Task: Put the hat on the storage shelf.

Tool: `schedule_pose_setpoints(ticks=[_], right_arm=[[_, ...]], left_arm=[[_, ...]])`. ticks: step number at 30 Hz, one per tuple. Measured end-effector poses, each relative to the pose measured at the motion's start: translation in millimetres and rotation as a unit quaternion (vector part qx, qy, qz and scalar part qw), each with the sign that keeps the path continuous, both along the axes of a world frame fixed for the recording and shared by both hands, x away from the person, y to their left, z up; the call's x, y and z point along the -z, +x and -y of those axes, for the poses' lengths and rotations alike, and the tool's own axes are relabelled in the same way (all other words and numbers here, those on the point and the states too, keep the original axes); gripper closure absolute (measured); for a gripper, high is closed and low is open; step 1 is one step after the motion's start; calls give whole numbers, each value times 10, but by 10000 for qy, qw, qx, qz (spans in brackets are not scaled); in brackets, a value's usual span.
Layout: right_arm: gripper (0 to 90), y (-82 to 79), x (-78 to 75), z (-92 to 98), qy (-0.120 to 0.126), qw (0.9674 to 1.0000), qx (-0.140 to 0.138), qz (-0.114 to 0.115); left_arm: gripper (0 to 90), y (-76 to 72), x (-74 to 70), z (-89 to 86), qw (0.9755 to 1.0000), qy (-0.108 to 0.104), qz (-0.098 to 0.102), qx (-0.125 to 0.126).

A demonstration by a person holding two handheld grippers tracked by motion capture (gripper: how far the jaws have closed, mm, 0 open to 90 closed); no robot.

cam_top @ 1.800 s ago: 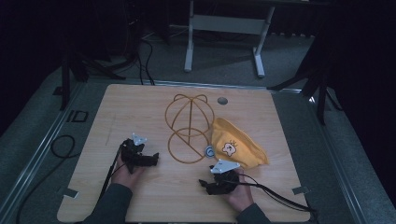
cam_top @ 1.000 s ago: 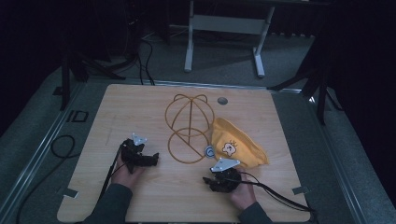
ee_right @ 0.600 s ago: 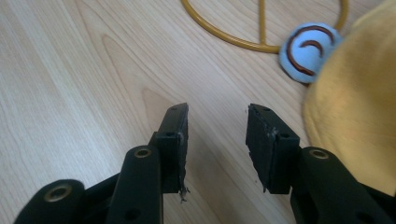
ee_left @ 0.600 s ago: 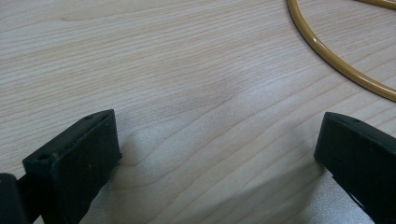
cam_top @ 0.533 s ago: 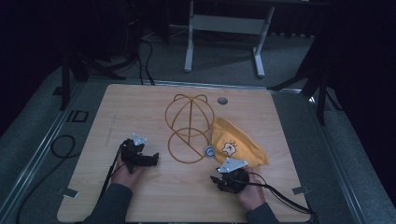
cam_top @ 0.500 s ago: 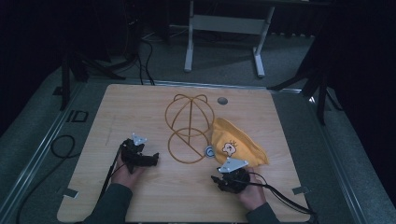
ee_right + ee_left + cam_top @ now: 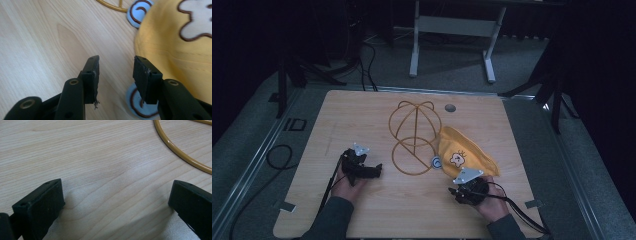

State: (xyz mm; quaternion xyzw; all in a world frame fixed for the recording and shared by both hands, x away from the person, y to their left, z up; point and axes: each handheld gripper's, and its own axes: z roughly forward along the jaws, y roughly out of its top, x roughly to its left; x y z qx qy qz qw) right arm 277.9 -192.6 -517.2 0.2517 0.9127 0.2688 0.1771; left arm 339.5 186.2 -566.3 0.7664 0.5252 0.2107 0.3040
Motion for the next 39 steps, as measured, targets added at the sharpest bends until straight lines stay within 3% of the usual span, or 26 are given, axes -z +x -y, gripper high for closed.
schedule_pose_setpoints(ticks=[8, 14, 21, 29, 39], right_arm=[[544, 41, -55, 84, -451, 9989, 40, 145], [556, 74, -40, 120, -769, 9970, 55, -35], [555, 157, 89, 91, -1250, 9915, 140, -319], [583, 275, 100, 117, -1127, 9910, 333, -643], [662, 335, 91, 141, -1069, 9893, 444, -892]], left_arm=[[1, 0, 1, 2, 10000, -11, 7, -8], [1, 0, 1, 2, 10000, -11, 5, -8], [1, 0, 1, 2, 10000, -12, 4, -8], [1, 0, -1, 1, 10000, -7, -5, -6], [1, 0, -1, 1, 10000, -6, -6, -5]])
